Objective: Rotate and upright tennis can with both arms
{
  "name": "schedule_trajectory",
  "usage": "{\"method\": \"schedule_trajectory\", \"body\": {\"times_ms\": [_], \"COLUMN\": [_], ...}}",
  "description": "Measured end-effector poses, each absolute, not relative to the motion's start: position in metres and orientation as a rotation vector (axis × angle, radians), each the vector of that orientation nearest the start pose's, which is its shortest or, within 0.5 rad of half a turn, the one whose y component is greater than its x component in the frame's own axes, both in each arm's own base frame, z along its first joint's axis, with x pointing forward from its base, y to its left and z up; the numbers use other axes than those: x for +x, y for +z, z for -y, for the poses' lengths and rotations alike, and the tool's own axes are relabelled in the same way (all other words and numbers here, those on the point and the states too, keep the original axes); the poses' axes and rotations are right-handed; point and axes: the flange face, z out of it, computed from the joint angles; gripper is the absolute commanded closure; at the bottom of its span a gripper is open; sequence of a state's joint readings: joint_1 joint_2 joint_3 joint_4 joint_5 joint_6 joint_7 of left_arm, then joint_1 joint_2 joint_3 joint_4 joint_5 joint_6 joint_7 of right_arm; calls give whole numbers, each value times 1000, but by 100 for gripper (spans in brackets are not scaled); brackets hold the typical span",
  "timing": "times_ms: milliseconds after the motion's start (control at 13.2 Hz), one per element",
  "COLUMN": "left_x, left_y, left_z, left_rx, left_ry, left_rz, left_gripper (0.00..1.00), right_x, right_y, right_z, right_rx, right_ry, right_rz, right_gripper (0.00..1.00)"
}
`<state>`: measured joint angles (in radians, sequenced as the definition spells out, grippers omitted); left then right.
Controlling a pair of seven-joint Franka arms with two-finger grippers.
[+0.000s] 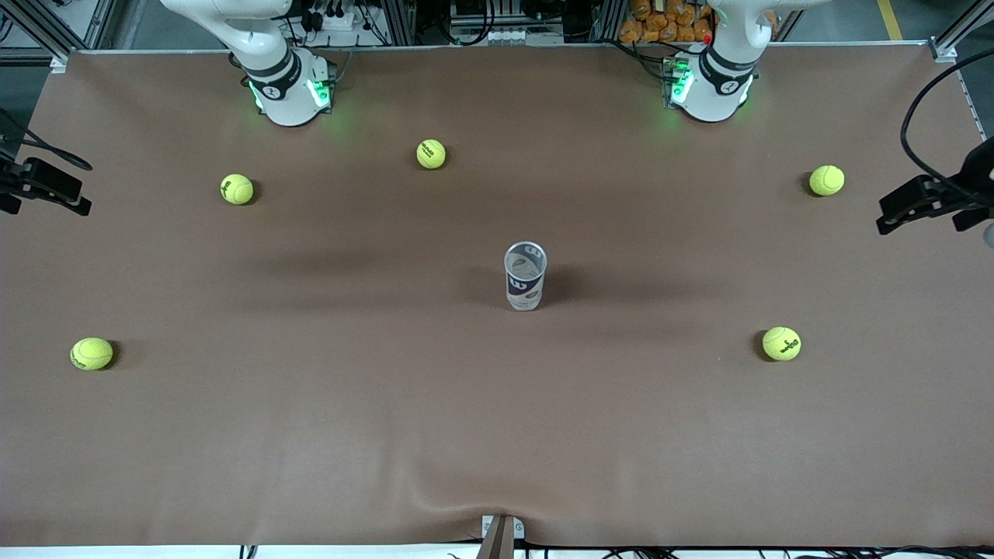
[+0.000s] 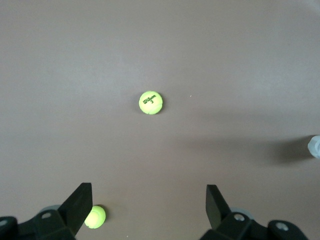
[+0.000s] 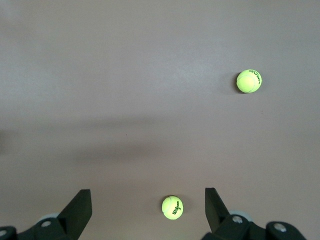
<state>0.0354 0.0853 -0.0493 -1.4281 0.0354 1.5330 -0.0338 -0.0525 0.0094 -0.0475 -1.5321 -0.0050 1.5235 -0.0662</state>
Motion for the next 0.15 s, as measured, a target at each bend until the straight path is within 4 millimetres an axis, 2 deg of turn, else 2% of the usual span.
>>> {"method": "schedule_trajectory", "body": {"times_ms": [152], "left_x": [570], "left_y": [642], "left_z": [-3], "left_rx": [-3110], "left_ry": [7], "left_rz": [37], "left_gripper": [0], "right_x": [550], "right_y": [633], "right_z": [56], "right_rx": [-3145], "right_ry": [29], "right_rz": [-53], "right_gripper": [0]}}
